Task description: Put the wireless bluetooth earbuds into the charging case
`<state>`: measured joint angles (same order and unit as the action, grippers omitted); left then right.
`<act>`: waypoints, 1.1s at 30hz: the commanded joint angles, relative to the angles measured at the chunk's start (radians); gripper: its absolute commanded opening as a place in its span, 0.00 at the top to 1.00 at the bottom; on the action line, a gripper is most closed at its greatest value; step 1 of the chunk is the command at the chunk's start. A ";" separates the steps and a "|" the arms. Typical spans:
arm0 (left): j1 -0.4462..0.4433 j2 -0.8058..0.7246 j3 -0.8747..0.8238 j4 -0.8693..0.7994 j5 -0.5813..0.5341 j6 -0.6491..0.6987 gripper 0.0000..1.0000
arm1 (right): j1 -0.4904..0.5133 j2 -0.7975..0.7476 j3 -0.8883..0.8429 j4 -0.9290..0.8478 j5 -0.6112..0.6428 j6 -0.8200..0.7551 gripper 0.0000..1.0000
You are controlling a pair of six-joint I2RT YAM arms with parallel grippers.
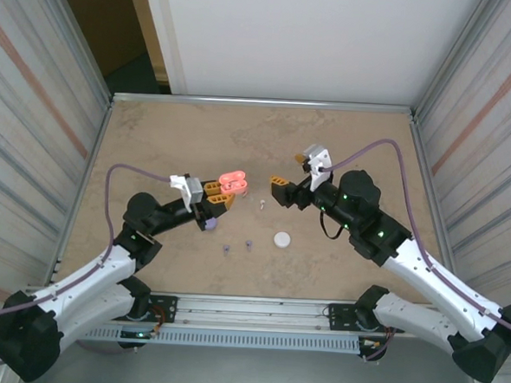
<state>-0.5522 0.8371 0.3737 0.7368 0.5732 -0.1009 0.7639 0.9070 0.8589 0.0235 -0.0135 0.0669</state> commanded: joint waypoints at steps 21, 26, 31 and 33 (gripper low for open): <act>-0.008 -0.102 0.027 0.026 0.006 -0.022 1.00 | -0.208 -0.087 -0.156 0.082 -0.033 0.275 0.01; -0.007 -0.116 0.032 0.032 0.015 -0.032 1.00 | -0.210 -0.040 -0.141 0.060 -0.054 0.279 0.01; -0.007 -0.124 0.034 0.038 0.022 -0.037 1.00 | -0.209 0.045 -0.068 -0.023 -0.072 0.310 0.01; -0.007 -0.127 0.036 0.039 0.025 -0.040 1.00 | -0.209 0.076 -0.037 -0.060 -0.078 0.315 0.01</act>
<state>-0.5522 0.7292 0.3740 0.7372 0.5819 -0.1280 0.5606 0.9600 0.7555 0.0219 -0.0692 0.3485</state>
